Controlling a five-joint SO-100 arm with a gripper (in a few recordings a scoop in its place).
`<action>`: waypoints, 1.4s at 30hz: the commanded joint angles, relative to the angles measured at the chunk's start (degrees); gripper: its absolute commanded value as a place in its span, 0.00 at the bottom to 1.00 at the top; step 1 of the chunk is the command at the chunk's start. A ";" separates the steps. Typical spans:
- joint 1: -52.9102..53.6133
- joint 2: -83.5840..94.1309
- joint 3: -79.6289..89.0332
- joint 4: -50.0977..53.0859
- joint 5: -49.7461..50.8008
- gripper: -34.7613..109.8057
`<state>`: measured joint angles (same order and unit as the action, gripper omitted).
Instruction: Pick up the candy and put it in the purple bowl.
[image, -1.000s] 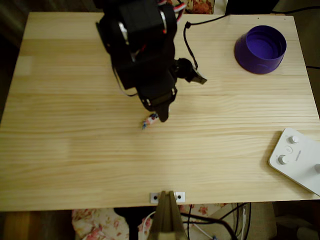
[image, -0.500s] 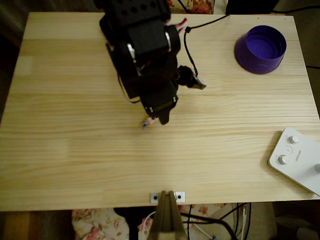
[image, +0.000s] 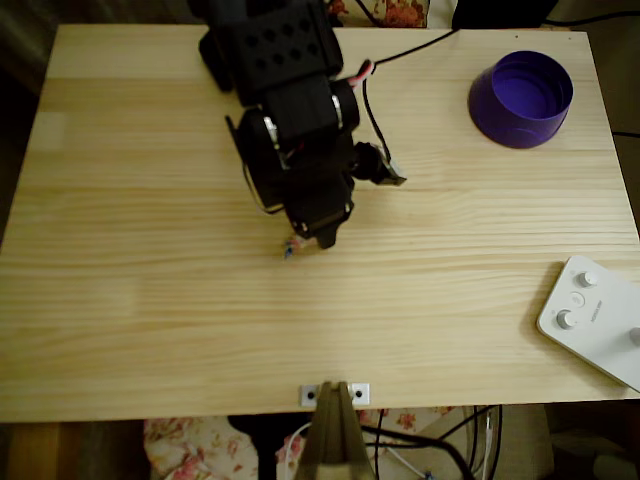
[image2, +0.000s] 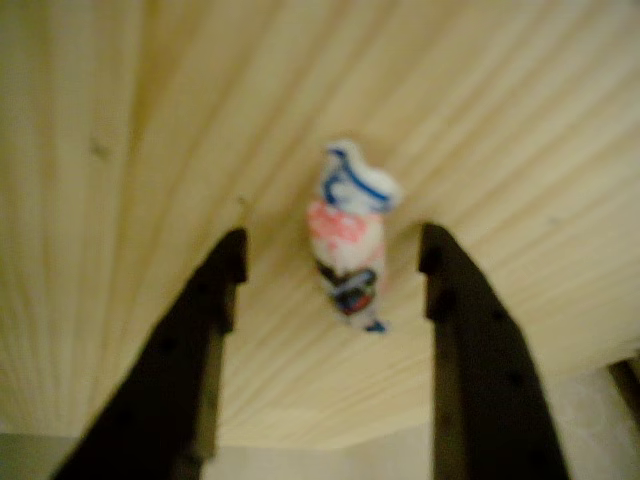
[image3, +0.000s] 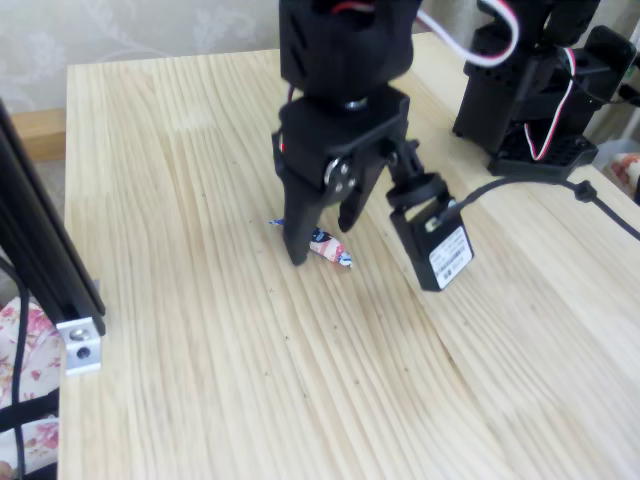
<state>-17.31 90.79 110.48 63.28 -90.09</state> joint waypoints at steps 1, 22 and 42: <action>0.53 1.05 0.88 -0.62 -0.70 0.39; 2.55 3.34 2.02 -5.80 3.43 0.24; -0.26 21.01 -12.57 14.85 49.39 0.24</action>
<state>-16.96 103.62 105.12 72.95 -49.22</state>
